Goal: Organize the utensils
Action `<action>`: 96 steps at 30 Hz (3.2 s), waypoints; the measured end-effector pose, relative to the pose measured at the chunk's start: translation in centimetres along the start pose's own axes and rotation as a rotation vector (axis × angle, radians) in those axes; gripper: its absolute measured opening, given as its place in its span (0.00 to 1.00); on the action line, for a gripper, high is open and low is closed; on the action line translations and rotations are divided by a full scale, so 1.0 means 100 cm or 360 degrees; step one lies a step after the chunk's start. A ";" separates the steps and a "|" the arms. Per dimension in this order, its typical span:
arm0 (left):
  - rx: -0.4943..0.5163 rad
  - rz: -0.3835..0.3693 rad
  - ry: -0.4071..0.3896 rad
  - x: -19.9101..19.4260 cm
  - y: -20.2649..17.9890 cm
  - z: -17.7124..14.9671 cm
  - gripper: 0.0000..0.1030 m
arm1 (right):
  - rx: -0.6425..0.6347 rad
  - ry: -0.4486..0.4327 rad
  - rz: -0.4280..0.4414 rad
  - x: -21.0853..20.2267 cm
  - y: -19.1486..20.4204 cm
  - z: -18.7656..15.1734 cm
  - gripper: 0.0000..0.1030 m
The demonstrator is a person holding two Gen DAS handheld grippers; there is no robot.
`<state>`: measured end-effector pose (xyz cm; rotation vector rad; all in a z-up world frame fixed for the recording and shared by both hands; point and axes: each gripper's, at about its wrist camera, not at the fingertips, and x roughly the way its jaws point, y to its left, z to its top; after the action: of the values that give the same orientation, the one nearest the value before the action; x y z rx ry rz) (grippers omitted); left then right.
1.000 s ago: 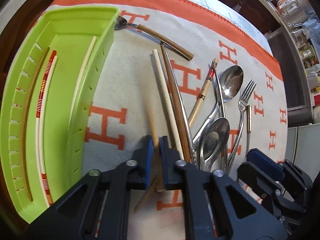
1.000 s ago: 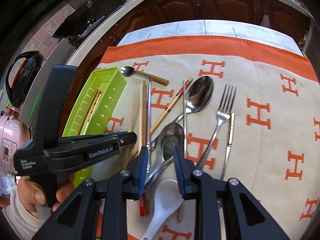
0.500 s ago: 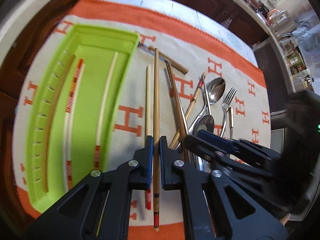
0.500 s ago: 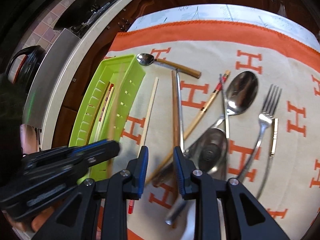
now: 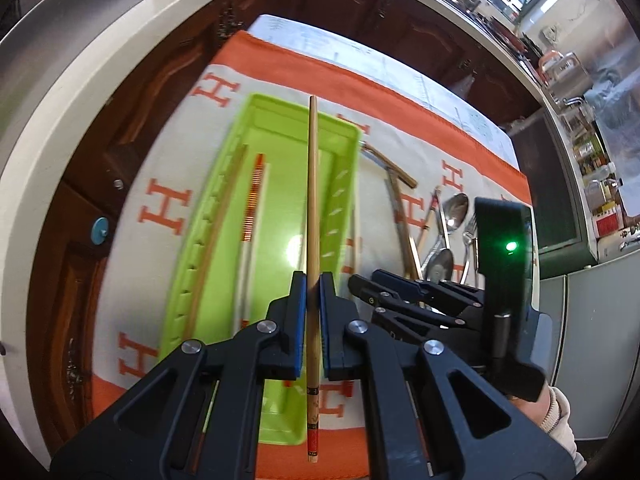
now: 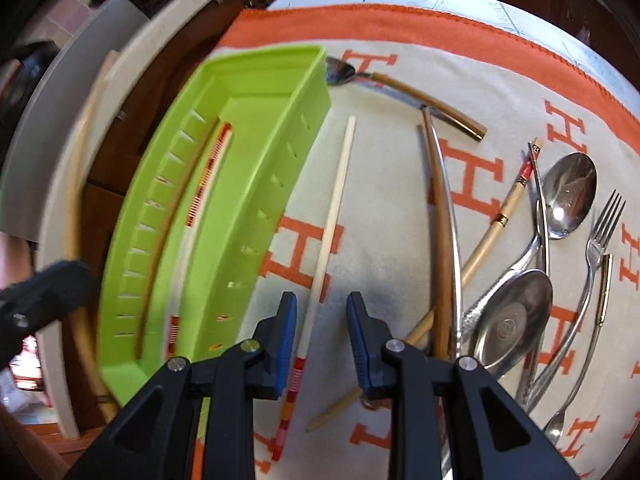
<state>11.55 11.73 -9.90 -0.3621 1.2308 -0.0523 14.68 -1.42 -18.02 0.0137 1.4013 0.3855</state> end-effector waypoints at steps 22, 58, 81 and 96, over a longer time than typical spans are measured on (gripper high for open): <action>0.0105 0.0079 0.0028 0.019 0.026 0.023 0.04 | 0.0407 -0.0269 0.0302 -0.076 -0.007 -0.006 0.05; 0.0289 0.0271 -0.0067 0.014 0.005 -0.012 0.45 | 0.0127 -0.0269 0.0059 -0.069 0.030 -0.035 0.08; 0.0363 0.0270 -0.0114 0.003 -0.033 -0.028 0.45 | 0.0099 -0.0314 0.0092 -0.081 0.019 -0.051 0.08; 0.0386 0.0267 -0.0136 -0.002 -0.041 -0.026 0.45 | 0.0090 -0.0343 0.0088 -0.089 0.015 -0.052 0.08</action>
<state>9.67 7.25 -9.26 -0.0491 1.1515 -0.0407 8.28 -3.51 -10.05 0.1366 1.2001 0.3787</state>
